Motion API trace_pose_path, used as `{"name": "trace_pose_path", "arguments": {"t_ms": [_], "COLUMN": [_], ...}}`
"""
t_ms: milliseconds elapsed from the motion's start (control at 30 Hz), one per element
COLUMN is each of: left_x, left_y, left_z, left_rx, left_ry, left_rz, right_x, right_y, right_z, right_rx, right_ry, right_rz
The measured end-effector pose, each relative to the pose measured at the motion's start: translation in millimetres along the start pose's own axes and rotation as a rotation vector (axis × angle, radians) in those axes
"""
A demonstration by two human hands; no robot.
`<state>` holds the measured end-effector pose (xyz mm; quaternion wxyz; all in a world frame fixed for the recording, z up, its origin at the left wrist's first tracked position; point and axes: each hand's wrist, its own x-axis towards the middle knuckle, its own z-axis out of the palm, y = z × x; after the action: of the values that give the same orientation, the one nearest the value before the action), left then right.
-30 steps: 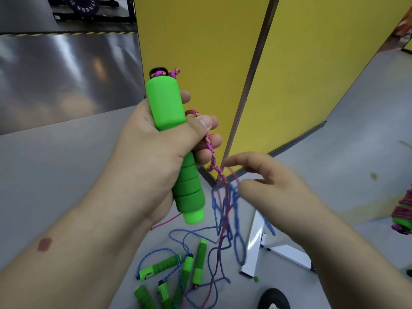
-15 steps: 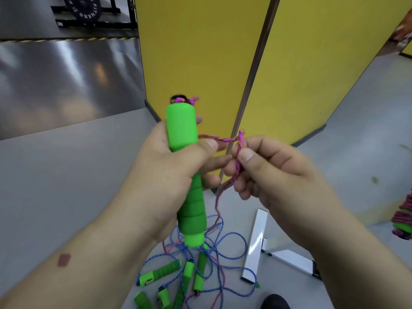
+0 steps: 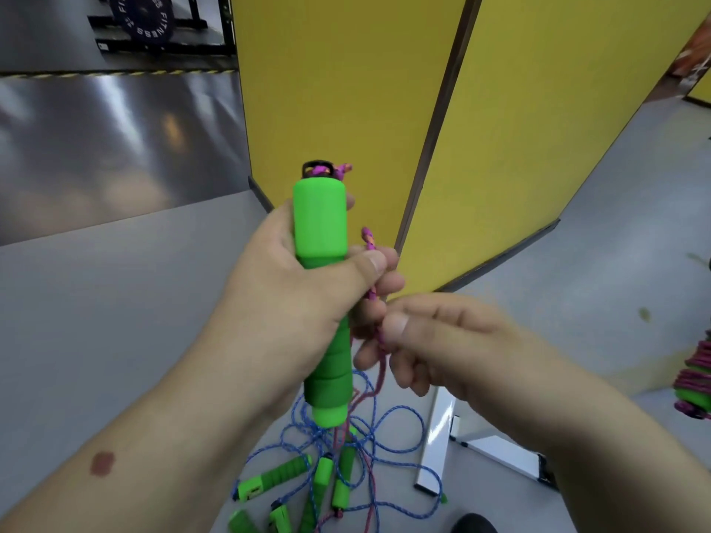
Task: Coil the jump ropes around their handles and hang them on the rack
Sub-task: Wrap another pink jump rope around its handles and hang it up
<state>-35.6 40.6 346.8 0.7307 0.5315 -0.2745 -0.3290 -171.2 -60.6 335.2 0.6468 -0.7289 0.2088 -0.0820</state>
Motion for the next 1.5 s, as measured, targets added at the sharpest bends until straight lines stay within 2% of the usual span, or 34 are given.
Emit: {"name": "trace_pose_path", "arguments": {"t_ms": [67, 133, 233, 333, 433, 600, 800, 900, 1033, 1200, 1300, 1433, 1500], "left_x": [2.8, 2.4, -2.2, -7.5, -10.1, -7.3, 4.1, 3.3, -8.8, -14.5, -10.4, 0.2, 3.2], "left_y": [2.6, 2.3, -4.7, -13.8, -19.1, -14.7, 1.7, 0.1, -14.7, -20.9, -14.8, -3.4, -0.1], "left_z": [-3.8, -6.1, -4.1, 1.4, 6.8, 6.5, -4.2, -5.3, 4.7, 13.4, 10.1, 0.2, -4.6], "left_rx": [0.006, 0.009, 0.008, 0.060, 0.119, 0.044, -0.082, -0.057, 0.100, 0.156, 0.097, -0.056, -0.052], "left_ry": [0.018, 0.002, -0.087, -0.168, -0.184, -0.115, 0.020, 0.025, -0.139, -0.164, -0.089, 0.018, 0.046], "left_rz": [0.015, 0.003, -0.047, -0.025, -0.002, 0.034, 0.029, 0.008, -0.030, -0.008, 0.027, 0.023, 0.021], "right_x": [-1.1, 1.4, 5.0, 4.3, 3.2, 6.4, -1.9, 0.1, 1.7, 2.1, 4.7, -1.4, -1.6], "right_y": [-0.1, -0.7, -4.0, -9.0, -14.1, -5.0, -0.9, -1.9, -12.9, -14.8, -7.6, -4.1, -3.1], "right_z": [-1.2, -1.8, -0.1, 2.0, 3.0, 4.6, -1.8, -0.2, 2.6, 4.0, 2.1, -2.1, -3.8], "right_rx": [-0.020, 0.051, 0.148, 0.169, 0.228, 0.172, -0.029, 0.020, 0.148, 0.167, 0.163, 0.036, 0.014], "right_ry": [0.029, 0.134, 0.275, 0.391, 0.439, 0.378, 0.078, 0.158, 0.311, 0.399, 0.334, 0.071, 0.092], "right_rz": [-0.032, -0.089, -0.169, -0.208, -0.208, -0.149, 0.004, -0.081, -0.217, -0.192, -0.092, 0.007, -0.025]}}
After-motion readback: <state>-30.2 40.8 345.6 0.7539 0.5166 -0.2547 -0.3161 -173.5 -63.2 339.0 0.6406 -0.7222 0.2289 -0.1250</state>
